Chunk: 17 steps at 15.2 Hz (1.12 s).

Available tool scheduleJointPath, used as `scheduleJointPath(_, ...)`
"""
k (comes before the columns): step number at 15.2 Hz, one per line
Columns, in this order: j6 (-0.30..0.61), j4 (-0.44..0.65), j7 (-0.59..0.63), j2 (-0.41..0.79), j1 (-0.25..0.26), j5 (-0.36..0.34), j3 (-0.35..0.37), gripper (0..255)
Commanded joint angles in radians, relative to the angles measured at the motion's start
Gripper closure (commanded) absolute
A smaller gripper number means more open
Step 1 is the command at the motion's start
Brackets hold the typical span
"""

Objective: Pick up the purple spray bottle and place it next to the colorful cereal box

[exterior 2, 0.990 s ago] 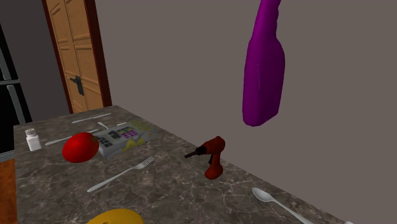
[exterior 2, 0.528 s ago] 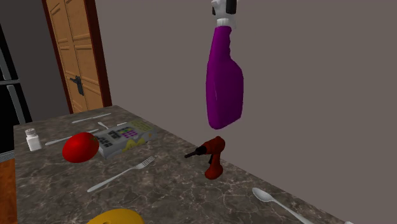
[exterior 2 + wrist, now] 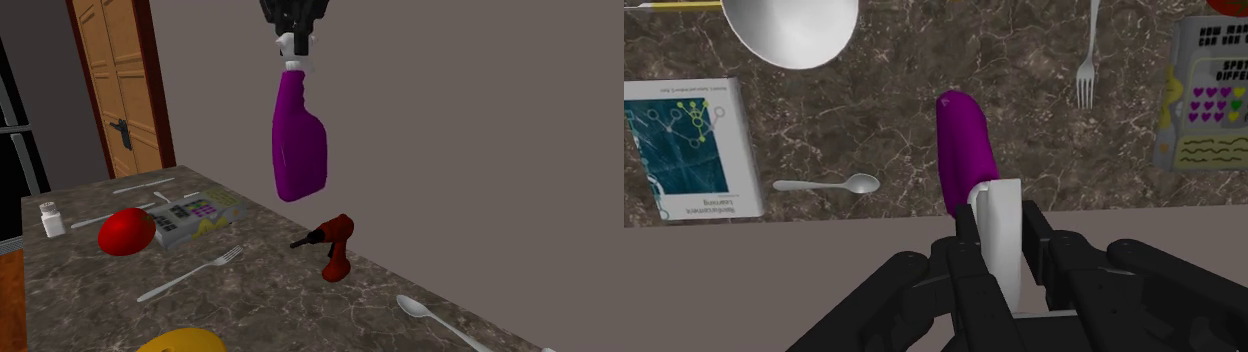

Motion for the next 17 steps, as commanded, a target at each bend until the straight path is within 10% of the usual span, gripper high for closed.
scheduleJointPath(1, 0.032, -0.04, 0.046, -0.01, 0.023, -0.004, 0.022, 255)
scheduleJointPath(17, 0.174, -0.014, 0.364, 0.152, 0.192, 0.004, 0.173, 255)
